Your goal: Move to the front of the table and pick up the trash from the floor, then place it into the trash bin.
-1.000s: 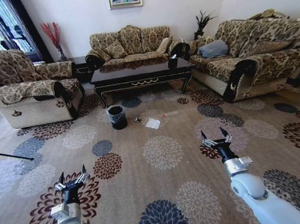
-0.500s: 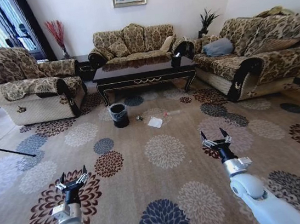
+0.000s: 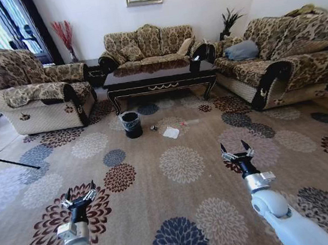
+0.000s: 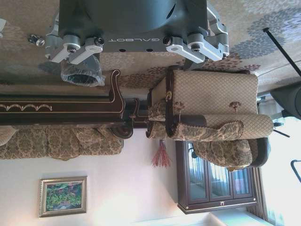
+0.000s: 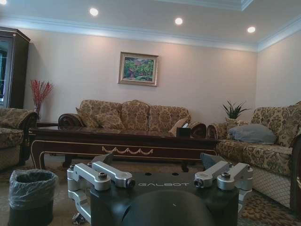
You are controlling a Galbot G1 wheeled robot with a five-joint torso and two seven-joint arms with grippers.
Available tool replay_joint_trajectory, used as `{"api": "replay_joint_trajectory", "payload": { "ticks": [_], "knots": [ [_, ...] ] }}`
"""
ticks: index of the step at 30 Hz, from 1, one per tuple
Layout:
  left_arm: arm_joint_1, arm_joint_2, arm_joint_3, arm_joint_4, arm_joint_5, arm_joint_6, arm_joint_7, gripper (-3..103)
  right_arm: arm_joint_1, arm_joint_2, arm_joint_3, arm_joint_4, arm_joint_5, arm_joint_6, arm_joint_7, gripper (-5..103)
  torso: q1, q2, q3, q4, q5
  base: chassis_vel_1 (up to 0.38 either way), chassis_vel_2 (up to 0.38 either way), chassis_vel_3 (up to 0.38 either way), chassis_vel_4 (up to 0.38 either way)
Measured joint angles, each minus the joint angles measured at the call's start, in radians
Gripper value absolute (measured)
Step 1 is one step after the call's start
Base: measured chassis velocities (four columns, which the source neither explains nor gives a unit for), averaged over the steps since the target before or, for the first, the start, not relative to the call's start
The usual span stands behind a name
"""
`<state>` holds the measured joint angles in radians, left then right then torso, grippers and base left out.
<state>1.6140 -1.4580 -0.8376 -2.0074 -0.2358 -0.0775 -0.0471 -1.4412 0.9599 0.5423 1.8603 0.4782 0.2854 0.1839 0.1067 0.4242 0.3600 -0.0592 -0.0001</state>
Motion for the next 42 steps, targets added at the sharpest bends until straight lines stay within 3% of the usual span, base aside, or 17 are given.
{"api": "replay_joint_trajectory", "payload": {
  "ticks": [29,35,42],
  "knots": [
    [0.024,-0.003,-0.009,-0.030,-0.001,-0.006,0.001,100,-0.004,0.014,0.006,0.009,-0.011,0.004,0.002,100,-0.041,-0.112,-0.071,0.0000,0.0000,0.000,0.000,0.000,0.000],
    [0.019,0.005,-0.026,-0.056,-0.028,0.003,0.000,100,-0.011,0.013,0.004,0.023,0.001,-0.006,0.036,100,-0.049,-0.141,-0.092,0.0000,0.0000,0.000,0.000,0.000,0.000],
    [0.012,0.025,-0.047,-0.163,-0.100,0.054,-0.011,100,-0.022,0.010,0.011,0.022,0.001,0.034,0.001,100,-0.058,-0.170,-0.111,-0.0001,0.0001,0.000,0.000,0.000,0.000]
  ]
}}
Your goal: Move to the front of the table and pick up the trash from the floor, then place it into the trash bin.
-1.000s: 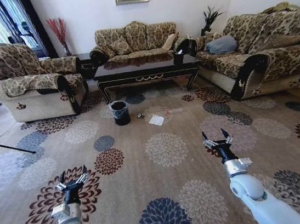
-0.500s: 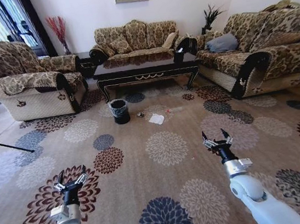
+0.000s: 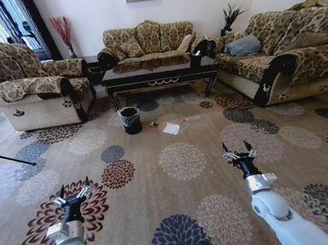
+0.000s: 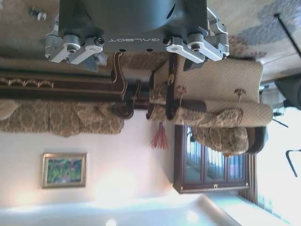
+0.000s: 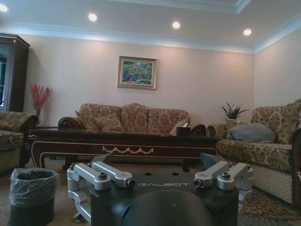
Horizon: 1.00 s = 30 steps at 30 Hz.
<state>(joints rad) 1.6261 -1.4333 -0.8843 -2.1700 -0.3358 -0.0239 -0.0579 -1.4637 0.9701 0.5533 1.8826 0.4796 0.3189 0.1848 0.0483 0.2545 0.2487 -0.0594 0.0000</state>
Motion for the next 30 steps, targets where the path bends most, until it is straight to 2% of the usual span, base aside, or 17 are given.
{"api": "replay_joint_trajectory", "payload": {
  "ticks": [11,30],
  "knots": [
    [0.003,0.012,-0.017,-0.049,-0.022,0.004,-0.001,100,-0.012,0.002,0.004,-0.002,-0.022,0.018,-0.018,100,-0.012,-0.043,-0.030,0.0001,0.0000,0.000,0.000,0.000,0.000],
    [0.009,0.000,0.000,-0.016,0.010,-0.010,0.001,100,-0.018,0.012,0.009,-0.011,-0.033,0.033,-0.018,100,-0.030,-0.118,-0.088,0.0001,0.0000,0.000,0.000,0.000,0.000]
  ]
}}
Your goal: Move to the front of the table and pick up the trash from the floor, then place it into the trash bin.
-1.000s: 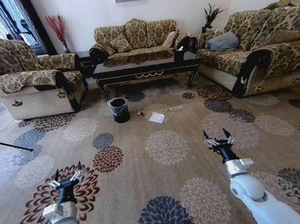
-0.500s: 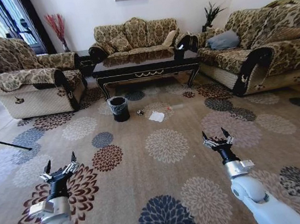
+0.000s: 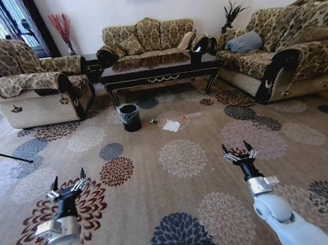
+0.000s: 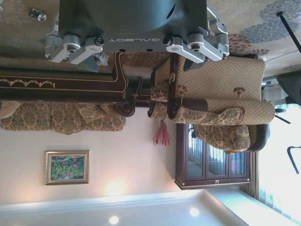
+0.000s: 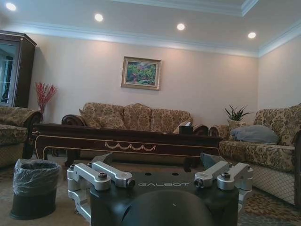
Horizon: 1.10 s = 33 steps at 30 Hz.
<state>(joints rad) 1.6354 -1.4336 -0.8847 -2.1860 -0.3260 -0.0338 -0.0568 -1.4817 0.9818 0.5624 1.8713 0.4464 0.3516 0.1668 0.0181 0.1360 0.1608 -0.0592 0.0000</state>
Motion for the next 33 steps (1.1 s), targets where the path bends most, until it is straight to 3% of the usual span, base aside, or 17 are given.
{"api": "replay_joint_trajectory", "payload": {
  "ticks": [23,33],
  "knots": [
    [-0.011,-0.005,0.011,0.045,0.021,-0.024,0.003,100,0.024,0.006,-0.015,-0.026,-0.004,0.003,-0.001,100,-0.012,-0.085,-0.074,0.0000,0.0000,0.000,0.000,0.000,0.000],
    [-0.019,-0.002,0.013,0.062,0.020,-0.033,0.002,100,0.019,0.006,-0.016,-0.031,0.024,-0.008,-0.039,100,-0.010,-0.086,-0.077,-0.0001,0.0001,0.000,0.000,0.000,0.000]
  ]
}}
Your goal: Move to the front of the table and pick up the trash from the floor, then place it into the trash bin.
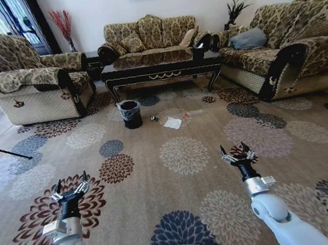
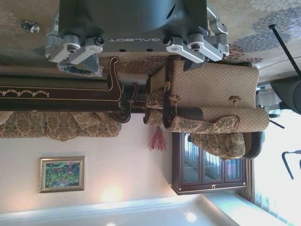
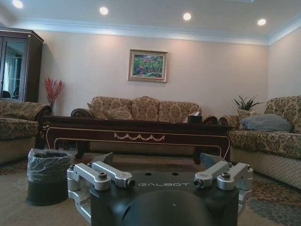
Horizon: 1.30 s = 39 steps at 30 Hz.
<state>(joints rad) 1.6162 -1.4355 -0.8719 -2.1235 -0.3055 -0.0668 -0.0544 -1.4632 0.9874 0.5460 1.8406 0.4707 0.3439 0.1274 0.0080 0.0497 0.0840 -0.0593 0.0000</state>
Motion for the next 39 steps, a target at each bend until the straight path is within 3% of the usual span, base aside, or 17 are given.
{"api": "replay_joint_trajectory", "payload": {
  "ticks": [10,39],
  "knots": [
    [-0.001,-0.001,0.000,0.013,0.013,-0.014,0.000,100,0.003,0.004,-0.003,-0.009,-0.005,0.005,-0.004,100,0.001,0.004,0.003,0.0000,0.0000,-0.044,0.054,0.054,-0.049],
    [-0.008,0.004,0.004,0.030,0.011,-0.029,0.004,100,0.011,0.016,-0.005,-0.029,-0.007,0.014,-0.001,100,0.002,0.009,0.007,0.0000,-0.0001,-0.175,0.168,0.176,-0.164]
  ]
}}
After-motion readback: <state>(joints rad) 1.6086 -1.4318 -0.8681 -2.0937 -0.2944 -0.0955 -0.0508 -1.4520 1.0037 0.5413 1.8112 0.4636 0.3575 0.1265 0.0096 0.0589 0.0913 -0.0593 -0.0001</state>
